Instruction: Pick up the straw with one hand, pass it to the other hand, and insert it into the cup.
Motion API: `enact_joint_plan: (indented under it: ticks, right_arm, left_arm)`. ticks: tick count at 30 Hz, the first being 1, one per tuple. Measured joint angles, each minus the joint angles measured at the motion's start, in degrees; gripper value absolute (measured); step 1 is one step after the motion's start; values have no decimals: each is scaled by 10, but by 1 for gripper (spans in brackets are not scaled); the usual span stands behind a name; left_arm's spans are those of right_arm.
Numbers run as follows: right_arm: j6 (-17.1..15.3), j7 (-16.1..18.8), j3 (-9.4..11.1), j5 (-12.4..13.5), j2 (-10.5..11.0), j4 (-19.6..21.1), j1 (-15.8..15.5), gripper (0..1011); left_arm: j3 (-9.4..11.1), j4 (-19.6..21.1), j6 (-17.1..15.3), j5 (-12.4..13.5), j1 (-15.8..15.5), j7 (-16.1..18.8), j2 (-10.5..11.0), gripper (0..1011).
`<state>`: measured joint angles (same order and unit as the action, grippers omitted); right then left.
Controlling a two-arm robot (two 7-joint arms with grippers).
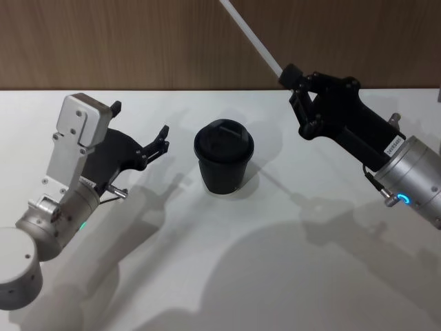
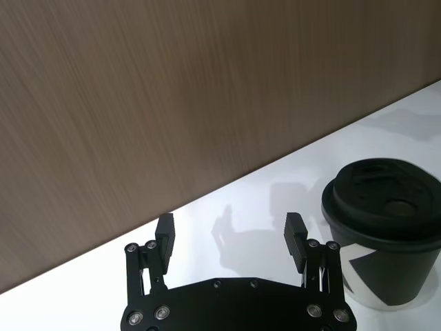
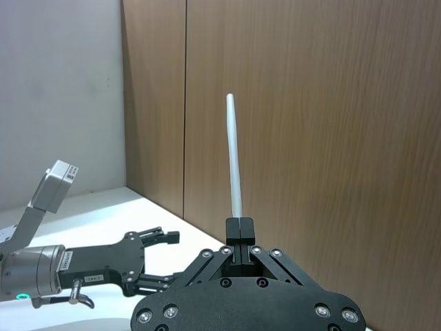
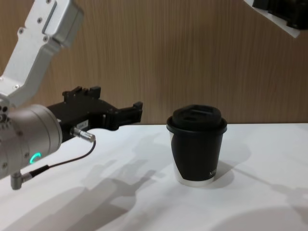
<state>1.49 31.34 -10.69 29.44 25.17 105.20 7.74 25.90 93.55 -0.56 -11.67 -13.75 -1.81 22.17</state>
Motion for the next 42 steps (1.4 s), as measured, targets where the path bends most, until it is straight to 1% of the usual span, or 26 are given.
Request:
enact_joint_plan:
  ticks: [5, 8, 9, 11, 12, 13, 15, 18, 21, 23, 25, 26, 30, 31, 32, 33, 34, 35, 36, 38, 40, 41, 42]
  right_arm:
    - [-1, -1, -1, 0, 0, 1, 0, 2]
    - [-1, -1, -1, 1, 0, 2, 0, 2]
    - [-1, -1, -1, 1, 0, 2, 0, 2]
    - [-2, -1, -1, 1, -1, 2, 1, 2]
    - [-2, -1, -2, 1, -1, 2, 1, 2]
    - [-2, -1, -2, 1, -1, 2, 1, 2]
    - [-2, -1, -2, 1, -1, 3, 1, 2]
    - [-2, -1, -2, 1, -1, 3, 1, 2]
    - [-2, -2, -2, 1, -1, 3, 1, 2]
    - [-2, -2, -2, 1, -1, 3, 1, 2]
    - [-2, -2, -2, 1, -1, 3, 1, 2]
    - [-2, -2, -2, 1, -1, 3, 1, 2]
    - [-2, -2, -2, 1, -1, 3, 1, 2]
    - [-2, -2, -2, 1, -1, 4, 1, 2]
    - [-2, -2, -2, 1, -1, 4, 1, 2]
    - [-2, -2, -2, 1, -1, 4, 1, 2]
    - [-2, -2, -2, 1, -1, 4, 1, 2]
    - [-2, -2, -2, 1, -1, 4, 1, 2]
    - [-2, -2, -2, 1, -1, 4, 1, 2]
    - [-2, -2, -2, 1, -1, 4, 1, 2]
    - [-2, -2, -2, 1, -1, 4, 1, 2]
    - [-2, -2, -2, 1, -1, 4, 1, 2]
    - [-2, -2, -2, 1, -1, 4, 1, 2]
  left_arm:
    - [-4, 8, 4, -12, -4, -21, 5, 1003]
    - [-9, 15, 4, -26, -8, -39, 8, 1003]
    - [-12, 19, 5, -35, -10, -50, 9, 1003]
    - [-15, 22, 5, -45, -11, -59, 10, 1003]
    - [-18, 25, 4, -55, -13, -69, 11, 1002]
    - [-18, 25, 4, -55, -13, -69, 11, 1003]
    - [-25, 31, 3, -78, -16, -90, 12, 1003]
    - [-30, 35, 0, -98, -17, -108, 12, 1003]
    - [-40, 39, -6, -133, -20, -135, 11, 1003]
    - [-43, 39, -9, -146, -21, -144, 9, 1003]
    - [-48, 40, -14, -169, -23, -159, 7, 1003]
    - [-48, 40, -14, -169, -23, -159, 7, 1003]
    - [-57, 39, -26, -220, -27, -191, 0, 1003]
    - [-57, 39, -26, -220, -27, -191, 0, 1003]
    - [-59, 38, -31, -237, -29, -201, -3, 1003]
    - [-60, 37, -32, -241, -29, -204, -4, 1003]
    - [-61, 34, -37, -257, -32, -214, -7, 1003]
    - [-61, 34, -37, -257, -32, -214, -7, 1003]
    - [-62, 32, -40, -266, -33, -219, -9, 1003]
    - [-63, 23, -48, -293, -38, -238, -16, 1003]
    - [-63, 19, -52, -306, -41, -246, -20, 1003]
    - [-63, 13, -57, -321, -45, -256, -25, 1003]
    - [-63, 11, -59, -328, -46, -261, -27, 1003]
